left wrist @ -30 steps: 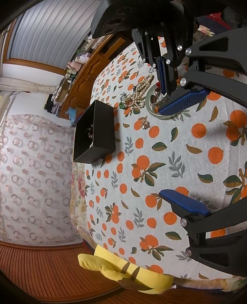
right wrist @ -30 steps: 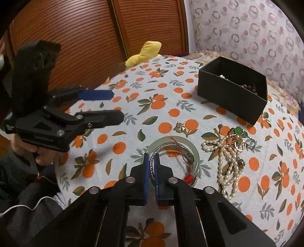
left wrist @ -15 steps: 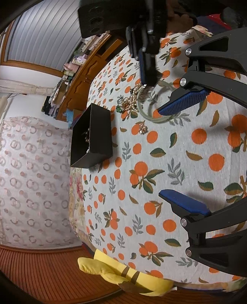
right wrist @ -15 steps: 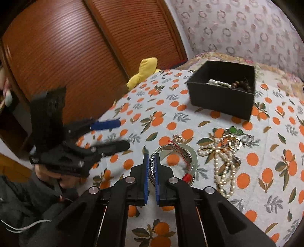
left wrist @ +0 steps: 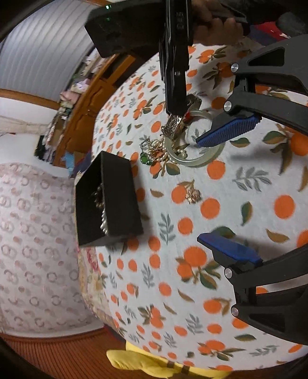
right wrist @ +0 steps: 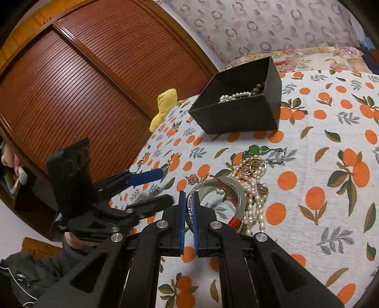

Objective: Organize jewelry
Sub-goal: 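Close the left tool on the pale jade bangle while the right tool holds the silver bangle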

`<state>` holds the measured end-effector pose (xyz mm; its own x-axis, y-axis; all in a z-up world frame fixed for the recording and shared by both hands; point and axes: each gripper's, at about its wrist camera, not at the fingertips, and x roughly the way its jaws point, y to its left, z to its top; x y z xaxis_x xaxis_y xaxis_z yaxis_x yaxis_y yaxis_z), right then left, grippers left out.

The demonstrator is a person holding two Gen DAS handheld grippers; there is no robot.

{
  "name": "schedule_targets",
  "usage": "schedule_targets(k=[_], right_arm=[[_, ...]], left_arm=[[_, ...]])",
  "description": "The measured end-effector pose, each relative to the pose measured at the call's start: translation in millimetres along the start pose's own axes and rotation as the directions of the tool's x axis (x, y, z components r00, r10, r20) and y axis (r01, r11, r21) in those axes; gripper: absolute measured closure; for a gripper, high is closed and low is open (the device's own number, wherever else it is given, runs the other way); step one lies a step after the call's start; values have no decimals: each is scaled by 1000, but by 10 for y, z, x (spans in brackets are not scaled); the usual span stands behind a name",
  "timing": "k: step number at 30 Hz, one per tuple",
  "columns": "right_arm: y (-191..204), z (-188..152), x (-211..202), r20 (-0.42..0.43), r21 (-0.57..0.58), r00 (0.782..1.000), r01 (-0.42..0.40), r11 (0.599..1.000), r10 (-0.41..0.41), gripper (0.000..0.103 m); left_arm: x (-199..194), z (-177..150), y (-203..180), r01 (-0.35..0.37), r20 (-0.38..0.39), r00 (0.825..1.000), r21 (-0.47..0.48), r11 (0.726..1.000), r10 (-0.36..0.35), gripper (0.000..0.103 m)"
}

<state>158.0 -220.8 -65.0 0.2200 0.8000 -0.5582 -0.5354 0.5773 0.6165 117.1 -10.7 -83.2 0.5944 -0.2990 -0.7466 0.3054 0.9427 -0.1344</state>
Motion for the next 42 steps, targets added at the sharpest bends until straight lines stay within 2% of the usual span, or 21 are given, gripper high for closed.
schedule_targets(k=[3,6,13,16,18,29,35,39,42], right_arm=[[-28,-17,-63,11,4,1000,2,1000,-2,96],[-56,-27,-120,26,9,1000,9,1000,-9,96],[-206,-41,-296,53,44,999,-14,999,12,95],[-211,-38,-318,52,46,998,-24,999,21,95],[-187,-35,-323,54,40,998,-39,998,37,96],[-246,20,-406,93,97,988,-135,986,126,97],[-358,-26,-418,78,127,992,-107,986,97,97],[-390,-45,-451,83,134,992,-105,985,94,97],[-391,-46,-464,85,131,992,-103,986,92,97]], left_arm=[[80,30,-61,3,-18,1000,19,1000,-3,31],[185,36,-124,-28,-47,998,50,998,30,36],[238,74,-128,-51,-48,997,55,997,53,36],[286,76,-132,-84,-61,994,66,994,88,49],[289,79,-136,-87,-56,994,66,994,90,49],[169,97,-197,-30,-30,999,52,998,32,49],[257,193,-266,39,-36,999,32,999,-38,49],[319,233,-346,51,-46,998,44,998,-49,49],[336,221,-406,53,-47,998,63,997,-50,55]])
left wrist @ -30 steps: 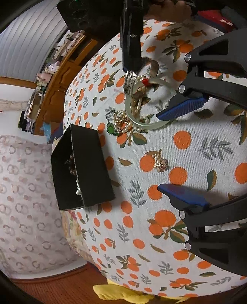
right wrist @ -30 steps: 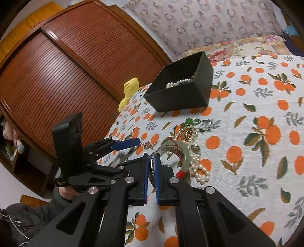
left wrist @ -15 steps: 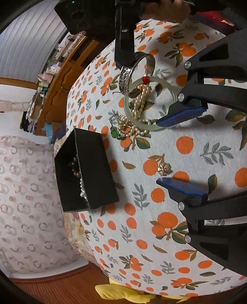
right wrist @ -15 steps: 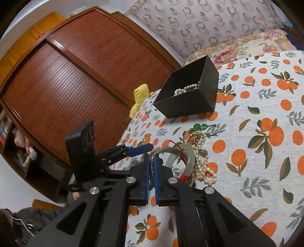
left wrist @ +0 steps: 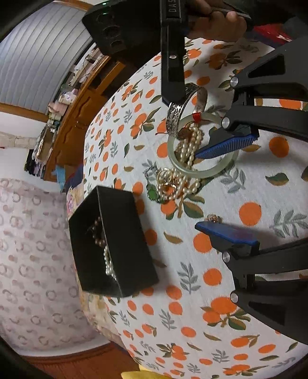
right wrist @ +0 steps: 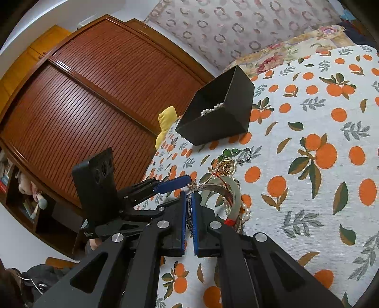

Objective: Organize jewelry
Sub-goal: 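Close the left tool on the pale jade bangle while the right tool holds the silver bangle, then lift the jade bangle with the left tool while the right tool carries the silver bangle toward the box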

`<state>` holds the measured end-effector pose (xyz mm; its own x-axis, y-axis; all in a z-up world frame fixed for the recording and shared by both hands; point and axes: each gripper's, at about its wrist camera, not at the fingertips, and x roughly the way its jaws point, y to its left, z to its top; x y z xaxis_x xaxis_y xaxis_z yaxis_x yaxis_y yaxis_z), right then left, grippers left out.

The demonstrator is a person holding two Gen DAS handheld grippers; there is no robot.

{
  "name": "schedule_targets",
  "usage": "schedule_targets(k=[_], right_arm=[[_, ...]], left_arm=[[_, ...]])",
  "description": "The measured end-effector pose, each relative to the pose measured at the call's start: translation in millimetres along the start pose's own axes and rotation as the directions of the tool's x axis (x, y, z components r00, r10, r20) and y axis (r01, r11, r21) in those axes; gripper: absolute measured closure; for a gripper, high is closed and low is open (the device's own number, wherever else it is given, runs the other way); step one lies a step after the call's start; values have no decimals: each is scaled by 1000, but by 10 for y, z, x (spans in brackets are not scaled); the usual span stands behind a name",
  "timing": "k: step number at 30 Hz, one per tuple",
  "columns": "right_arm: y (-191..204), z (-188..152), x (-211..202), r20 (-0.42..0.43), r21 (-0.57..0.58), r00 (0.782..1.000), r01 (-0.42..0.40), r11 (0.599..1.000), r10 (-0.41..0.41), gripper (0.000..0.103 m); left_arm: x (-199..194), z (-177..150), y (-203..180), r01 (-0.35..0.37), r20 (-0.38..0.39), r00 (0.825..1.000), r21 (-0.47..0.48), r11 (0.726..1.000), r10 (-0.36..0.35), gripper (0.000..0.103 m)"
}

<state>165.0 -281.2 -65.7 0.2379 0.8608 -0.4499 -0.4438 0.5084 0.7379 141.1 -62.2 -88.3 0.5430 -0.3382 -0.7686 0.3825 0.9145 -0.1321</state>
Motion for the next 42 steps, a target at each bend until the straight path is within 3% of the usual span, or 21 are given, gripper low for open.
schedule_targets(k=[1,2,4,5,21,34,42], right_arm=[[-2,2,2,0,0,1000,-1,1000,1,97],[-2,3,3,0,-1,1000,0,1000,0,97],[-2,4,2,1,-2,1000,-1,1000,1,97],[0,5,3,1,-2,1000,-2,1000,2,97],[49,6,22,-8,-21,1000,-2,1000,1,97],[130,-16,-8,-19,-33,999,-38,999,38,97],[206,-4,-10,-19,-49,999,-50,998,49,97]], left_arm=[[4,-1,-15,-4,1,1000,7,1000,4,62],[10,2,-38,-10,2,1000,17,1000,10,75],[28,14,-58,32,-7,999,18,999,-32,89],[24,15,-72,27,-2,1000,23,999,-27,91],[116,29,-215,-31,-14,999,102,994,33,97],[-65,67,-118,-61,38,998,89,994,58,97],[-69,42,-143,-61,22,998,117,991,59,97]])
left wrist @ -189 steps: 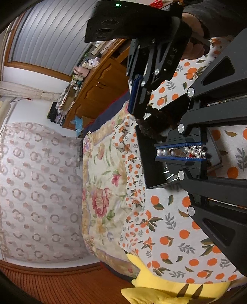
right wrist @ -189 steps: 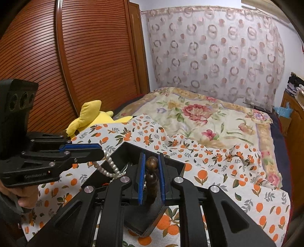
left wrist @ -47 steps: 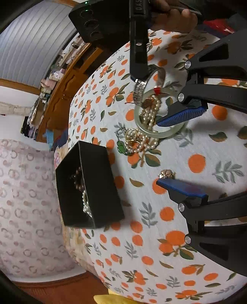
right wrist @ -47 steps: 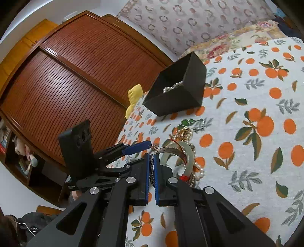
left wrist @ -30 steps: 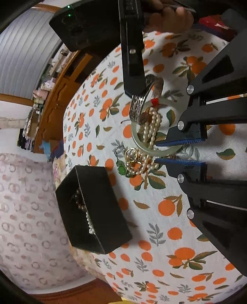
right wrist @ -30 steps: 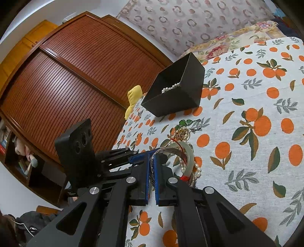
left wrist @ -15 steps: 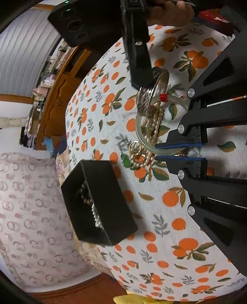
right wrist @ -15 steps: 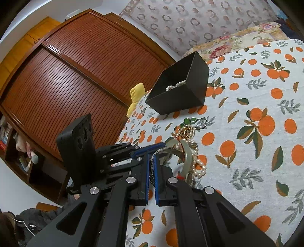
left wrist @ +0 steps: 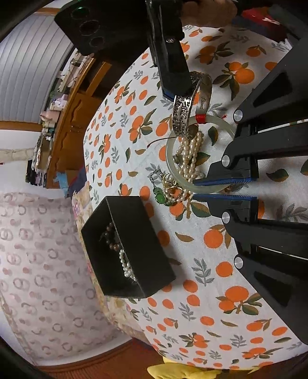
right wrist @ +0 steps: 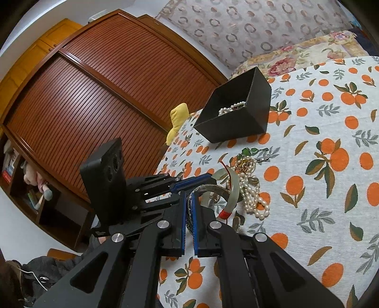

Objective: Organize jewelry
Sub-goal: 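Lift the jade bangle with the left tool while the right tool carries the silver bangle toward the box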

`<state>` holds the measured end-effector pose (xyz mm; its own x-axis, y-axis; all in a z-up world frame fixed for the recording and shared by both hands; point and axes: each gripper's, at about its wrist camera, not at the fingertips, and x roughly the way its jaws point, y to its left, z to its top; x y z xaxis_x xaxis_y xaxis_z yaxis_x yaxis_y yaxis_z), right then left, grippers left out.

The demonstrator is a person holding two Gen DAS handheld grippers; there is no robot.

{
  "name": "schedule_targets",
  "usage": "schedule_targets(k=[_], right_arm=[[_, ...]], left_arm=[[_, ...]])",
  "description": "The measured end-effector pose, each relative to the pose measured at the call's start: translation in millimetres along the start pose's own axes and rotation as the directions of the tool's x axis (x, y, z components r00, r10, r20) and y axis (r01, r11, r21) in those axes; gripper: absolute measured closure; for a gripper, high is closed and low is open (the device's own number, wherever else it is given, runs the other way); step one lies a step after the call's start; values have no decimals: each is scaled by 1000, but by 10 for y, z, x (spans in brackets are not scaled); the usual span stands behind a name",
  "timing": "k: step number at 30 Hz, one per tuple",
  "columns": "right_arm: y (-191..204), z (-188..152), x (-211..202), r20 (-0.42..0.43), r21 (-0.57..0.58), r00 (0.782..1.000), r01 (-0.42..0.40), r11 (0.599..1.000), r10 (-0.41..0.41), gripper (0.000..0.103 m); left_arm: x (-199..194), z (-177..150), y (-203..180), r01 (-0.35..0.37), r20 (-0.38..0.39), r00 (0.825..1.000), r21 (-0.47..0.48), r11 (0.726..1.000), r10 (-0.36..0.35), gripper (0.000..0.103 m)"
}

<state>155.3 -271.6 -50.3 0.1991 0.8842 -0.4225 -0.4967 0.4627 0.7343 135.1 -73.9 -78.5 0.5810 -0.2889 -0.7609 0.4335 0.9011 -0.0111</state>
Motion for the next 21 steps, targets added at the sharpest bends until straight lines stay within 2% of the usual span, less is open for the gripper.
schedule_targets(k=[11,15,21], right_arm=[[108,-25,-4,-3,-17,1000,-12,1000,12,97],[140,-30,-29,8,-30,1000,-26,999,26,97],[241,12,-83,35,-56,998,-57,997,59,97]], left_arm=[[13,5,5,-3,-12,1000,5,1000,3,97],[30,-7,47,34,-22,999,-17,999,-34,97],[5,-43,199,135,-16,990,-104,985,-137,97]])
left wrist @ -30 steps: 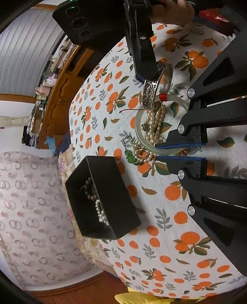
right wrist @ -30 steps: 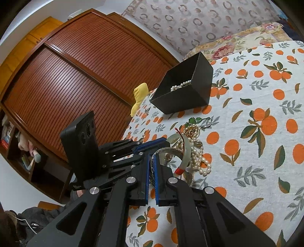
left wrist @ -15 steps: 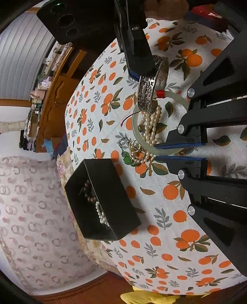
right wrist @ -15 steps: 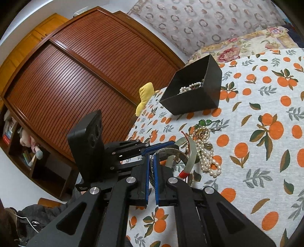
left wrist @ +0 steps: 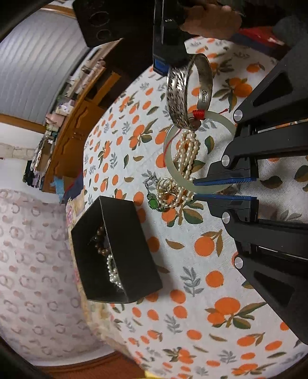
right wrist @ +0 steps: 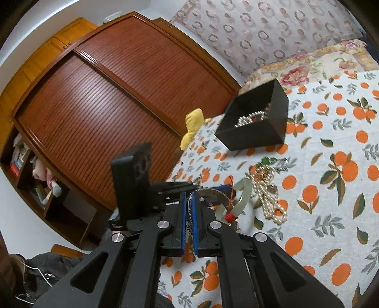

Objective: Organize jewelry
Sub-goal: 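Lift the jade bangle with the left tool while the right tool carries the silver bangle toward the box, then lower both bangles into the black box and open both tools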

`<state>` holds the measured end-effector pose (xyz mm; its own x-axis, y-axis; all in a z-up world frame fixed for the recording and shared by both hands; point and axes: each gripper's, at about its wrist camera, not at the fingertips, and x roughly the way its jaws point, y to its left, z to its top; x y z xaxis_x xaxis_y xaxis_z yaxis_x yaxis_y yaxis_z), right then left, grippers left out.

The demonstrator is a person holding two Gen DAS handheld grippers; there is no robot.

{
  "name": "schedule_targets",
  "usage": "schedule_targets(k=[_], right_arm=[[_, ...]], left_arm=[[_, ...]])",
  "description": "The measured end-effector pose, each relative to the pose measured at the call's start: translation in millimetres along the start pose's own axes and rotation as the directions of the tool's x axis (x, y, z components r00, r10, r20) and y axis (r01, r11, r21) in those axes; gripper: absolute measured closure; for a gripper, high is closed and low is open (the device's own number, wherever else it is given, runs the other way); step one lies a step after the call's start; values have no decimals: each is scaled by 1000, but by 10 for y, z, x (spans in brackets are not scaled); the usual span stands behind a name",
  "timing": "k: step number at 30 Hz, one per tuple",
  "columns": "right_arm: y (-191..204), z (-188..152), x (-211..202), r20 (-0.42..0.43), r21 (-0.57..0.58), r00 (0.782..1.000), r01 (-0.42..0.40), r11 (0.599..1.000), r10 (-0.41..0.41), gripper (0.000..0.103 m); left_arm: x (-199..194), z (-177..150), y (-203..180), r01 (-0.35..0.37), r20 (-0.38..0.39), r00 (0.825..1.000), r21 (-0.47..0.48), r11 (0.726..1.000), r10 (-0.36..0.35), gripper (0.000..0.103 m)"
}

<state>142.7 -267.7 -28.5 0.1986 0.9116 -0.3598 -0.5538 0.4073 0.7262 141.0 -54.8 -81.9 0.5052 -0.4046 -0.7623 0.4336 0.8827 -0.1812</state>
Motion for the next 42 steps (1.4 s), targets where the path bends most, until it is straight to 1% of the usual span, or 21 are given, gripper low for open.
schedule_targets(k=[4,8,10,12,14,15,17,19,23,29,32,37,42], right_arm=[[71,35,23,4,-13,1000,5,1000,-5,97],[98,42,13,2,-16,1000,10,1000,-10,97],[105,46,27,-4,-14,1000,18,1000,-18,97],[103,48,49,-12,-6,1000,24,1000,-24,97],[113,62,54,-12,-3,1000,26,1000,-27,98],[124,74,53,-11,-3,999,36,999,-36,98],[124,87,48,-10,-4,999,40,999,-40,98],[130,87,37,-12,-7,999,48,999,-48,98],[110,105,11,-3,-7,998,55,998,-55,98],[79,237,30,3,-25,996,86,996,-86,98],[86,363,62,1,-49,994,108,993,-108,98],[99,679,168,1,-100,990,143,985,-143,98],[101,975,316,-4,-143,988,152,978,-155,98]], left_arm=[[1,-3,58,40,-3,999,-40,998,-40,97],[-29,-19,97,60,3,998,-64,996,-60,97],[-50,-19,65,23,12,1000,-37,999,-22,97],[-88,-18,-56,-73,38,997,36,997,72,97],[-96,-26,-166,-160,61,986,108,981,154,97],[-91,-33,-206,-180,67,983,135,974,172,97],[-98,-35,-216,-182,72,982,152,971,173,97],[-113,-27,-185,-178,71,983,145,973,169,97],[-185,-8,-57,-165,81,984,96,982,157,97],[-269,86,48,-167,113,981,59,984,160,97],[-334,166,128,-168,136,978,38,985,161,97],[-445,350,299,-171,175,970,-4,985,170,97],[-547,519,457,-169,208,963,-36,985,173,97]])
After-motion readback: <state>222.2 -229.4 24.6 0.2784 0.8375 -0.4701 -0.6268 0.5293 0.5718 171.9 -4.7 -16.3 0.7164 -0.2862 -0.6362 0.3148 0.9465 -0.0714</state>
